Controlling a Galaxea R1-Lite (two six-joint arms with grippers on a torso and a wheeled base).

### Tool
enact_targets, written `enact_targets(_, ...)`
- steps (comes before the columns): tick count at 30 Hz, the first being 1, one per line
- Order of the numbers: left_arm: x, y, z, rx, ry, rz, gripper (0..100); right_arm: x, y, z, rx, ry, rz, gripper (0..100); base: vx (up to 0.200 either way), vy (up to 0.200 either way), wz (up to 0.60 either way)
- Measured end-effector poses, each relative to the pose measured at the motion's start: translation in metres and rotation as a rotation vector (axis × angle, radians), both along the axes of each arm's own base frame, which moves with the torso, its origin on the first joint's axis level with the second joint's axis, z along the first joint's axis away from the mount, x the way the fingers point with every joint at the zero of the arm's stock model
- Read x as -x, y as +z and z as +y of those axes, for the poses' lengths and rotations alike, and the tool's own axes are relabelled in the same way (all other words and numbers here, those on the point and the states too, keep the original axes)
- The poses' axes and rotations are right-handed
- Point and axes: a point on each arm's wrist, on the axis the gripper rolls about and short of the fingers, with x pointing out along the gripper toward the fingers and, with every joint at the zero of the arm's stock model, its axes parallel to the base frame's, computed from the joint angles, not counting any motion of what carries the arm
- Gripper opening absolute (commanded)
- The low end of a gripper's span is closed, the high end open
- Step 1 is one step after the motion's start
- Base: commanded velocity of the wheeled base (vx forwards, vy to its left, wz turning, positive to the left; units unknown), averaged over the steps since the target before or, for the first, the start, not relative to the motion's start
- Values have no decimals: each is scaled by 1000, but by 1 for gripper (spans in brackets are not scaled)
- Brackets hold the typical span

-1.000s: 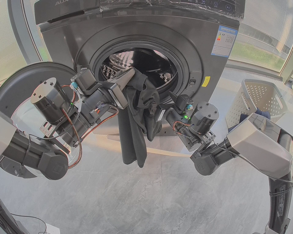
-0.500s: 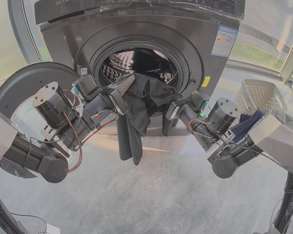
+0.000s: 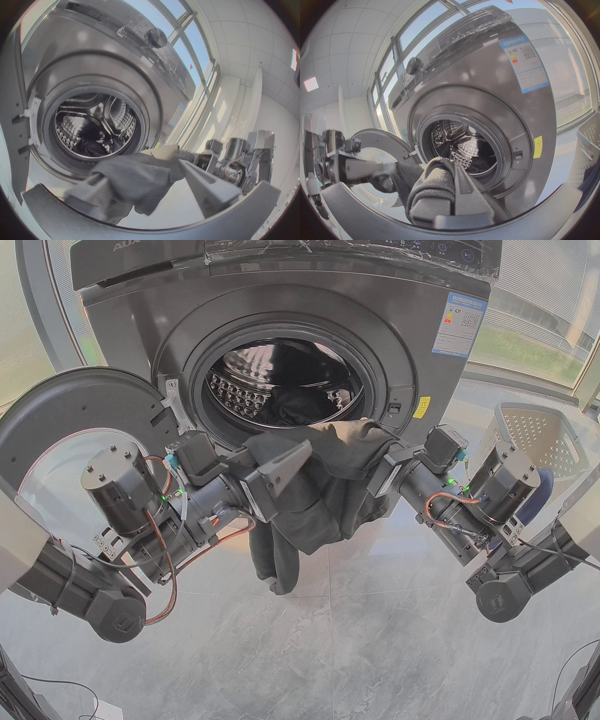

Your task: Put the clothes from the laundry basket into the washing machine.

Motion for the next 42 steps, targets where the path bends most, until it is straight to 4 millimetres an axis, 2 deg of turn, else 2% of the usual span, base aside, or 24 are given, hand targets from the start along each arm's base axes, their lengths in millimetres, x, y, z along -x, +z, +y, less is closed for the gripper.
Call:
enact_targets(9, -2, -41, -2, -42, 4, 84, 100, 7, 21, 11, -54, 27, -48, 0, 0, 0, 0)
enact_targets(18, -12, -81, -6, -80, 10, 142, 100, 0, 30, 25, -88, 29, -69, 0, 0, 0, 0)
enact_targets(26, -13, -102, -9, -128, 6, 186, 100, -11, 33, 32, -109, -4, -70, 0, 0, 0, 0)
enact_targets(37, -20, -131, -16, -178, 1, 244, 100, -15, 32, 36, -112, -10, -68, 0, 0, 0, 0)
enact_targets(42, -31, -139, -24, -180, 6, 231, 100, -14, 31, 37, -111, -7, -66, 0, 0, 0, 0)
